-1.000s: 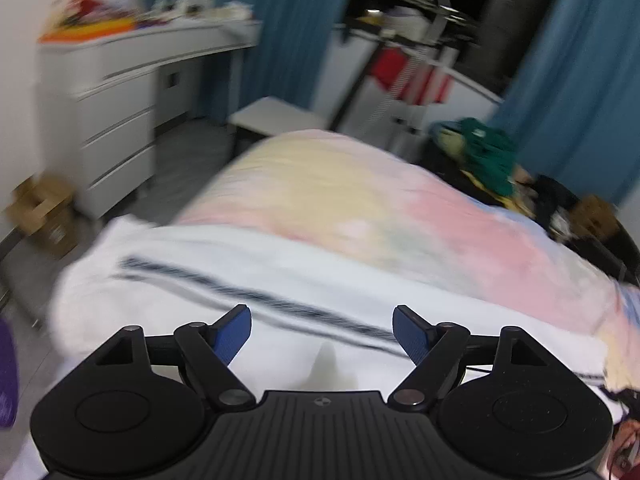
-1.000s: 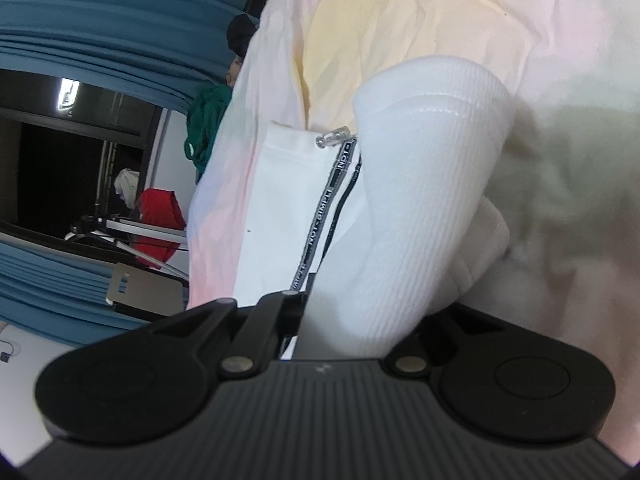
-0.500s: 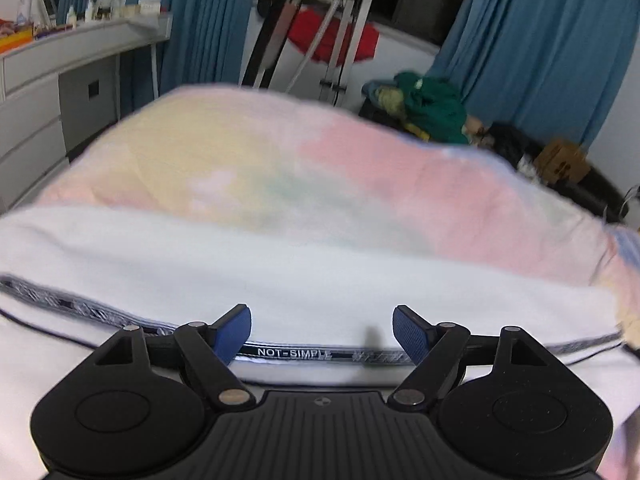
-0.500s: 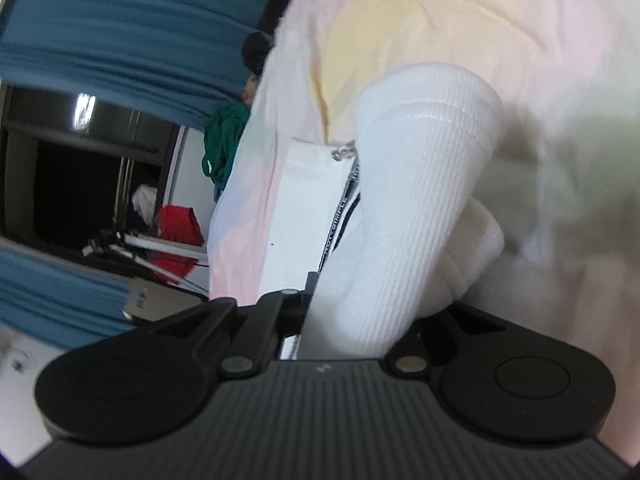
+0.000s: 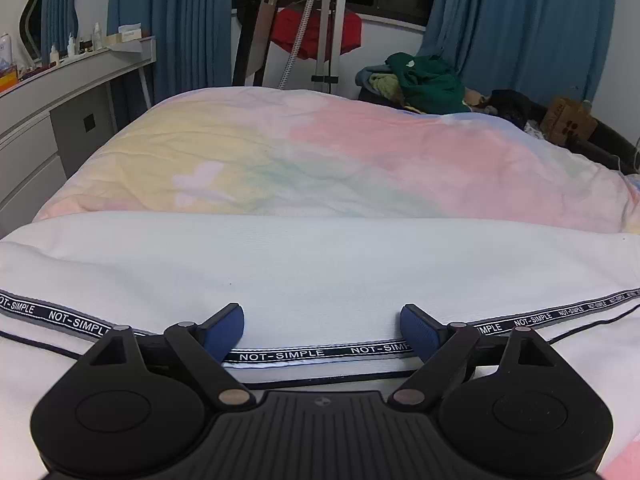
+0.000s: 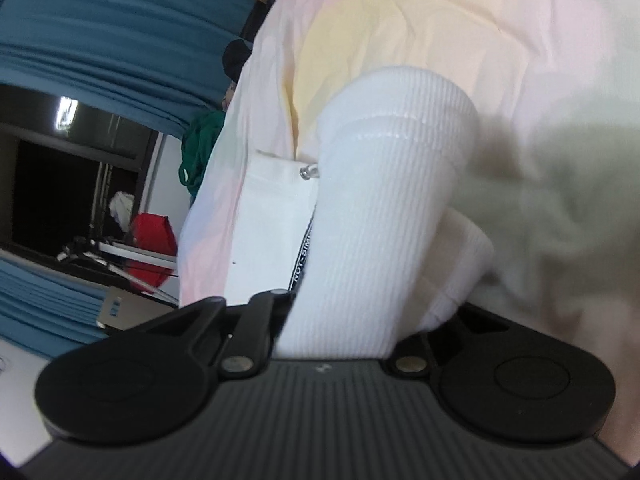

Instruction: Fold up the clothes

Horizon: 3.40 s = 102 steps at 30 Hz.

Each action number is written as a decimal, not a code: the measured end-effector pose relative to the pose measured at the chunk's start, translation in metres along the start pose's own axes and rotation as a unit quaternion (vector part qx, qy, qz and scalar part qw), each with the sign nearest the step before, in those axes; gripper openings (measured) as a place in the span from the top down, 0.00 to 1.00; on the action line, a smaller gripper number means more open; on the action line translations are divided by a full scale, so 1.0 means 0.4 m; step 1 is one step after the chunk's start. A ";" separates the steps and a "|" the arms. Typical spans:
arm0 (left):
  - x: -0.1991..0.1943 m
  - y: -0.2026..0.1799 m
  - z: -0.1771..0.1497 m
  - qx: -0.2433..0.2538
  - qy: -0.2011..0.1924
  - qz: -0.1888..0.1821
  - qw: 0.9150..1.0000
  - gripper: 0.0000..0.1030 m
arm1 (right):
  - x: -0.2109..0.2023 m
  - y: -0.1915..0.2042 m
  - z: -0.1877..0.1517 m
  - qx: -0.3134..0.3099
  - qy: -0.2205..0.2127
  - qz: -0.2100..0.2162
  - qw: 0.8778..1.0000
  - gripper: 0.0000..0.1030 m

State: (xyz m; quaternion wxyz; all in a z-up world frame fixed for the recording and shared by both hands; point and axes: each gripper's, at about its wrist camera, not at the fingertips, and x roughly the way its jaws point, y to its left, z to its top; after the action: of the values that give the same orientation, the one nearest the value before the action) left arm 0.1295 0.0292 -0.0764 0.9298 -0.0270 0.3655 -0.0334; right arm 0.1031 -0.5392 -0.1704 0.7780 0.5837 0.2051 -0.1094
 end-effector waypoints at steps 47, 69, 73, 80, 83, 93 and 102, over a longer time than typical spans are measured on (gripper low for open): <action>-0.269 0.239 0.074 -0.131 -0.114 -0.063 0.983 0.15 | -0.023 0.524 -1.111 -0.712 0.029 0.074 0.697 0.87; -0.253 0.110 -0.050 -0.023 -0.069 -0.049 0.996 0.15 | -0.287 0.501 -0.807 -0.579 0.103 0.118 0.800 0.24; -0.231 0.084 -0.087 0.003 -0.053 -0.029 0.998 0.15 | -0.230 0.480 -0.765 -0.573 0.055 0.071 0.815 0.24; -0.194 0.058 -0.110 0.028 -0.040 -0.004 0.999 0.12 | -0.135 0.445 -0.732 -0.526 0.063 0.009 0.848 0.24; -0.185 0.054 -0.111 0.027 -0.036 -0.001 0.999 0.11 | -0.099 0.422 -0.742 -0.516 0.103 -0.007 0.850 0.24; -0.263 0.162 -0.054 -0.045 -0.026 -0.004 0.999 0.11 | -0.095 0.398 -0.735 -0.503 0.117 -0.008 0.856 0.23; -0.393 0.507 -0.088 -0.313 -0.007 0.007 0.950 0.10 | -0.099 0.408 -0.734 -0.513 0.127 -0.021 0.849 0.23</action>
State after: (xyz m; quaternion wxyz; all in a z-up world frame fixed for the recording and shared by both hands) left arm -0.0007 0.2430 -0.0108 0.8773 -0.3149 0.3509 0.0893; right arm 0.0783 -0.2139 -0.0807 0.9314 0.1056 0.3412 0.0696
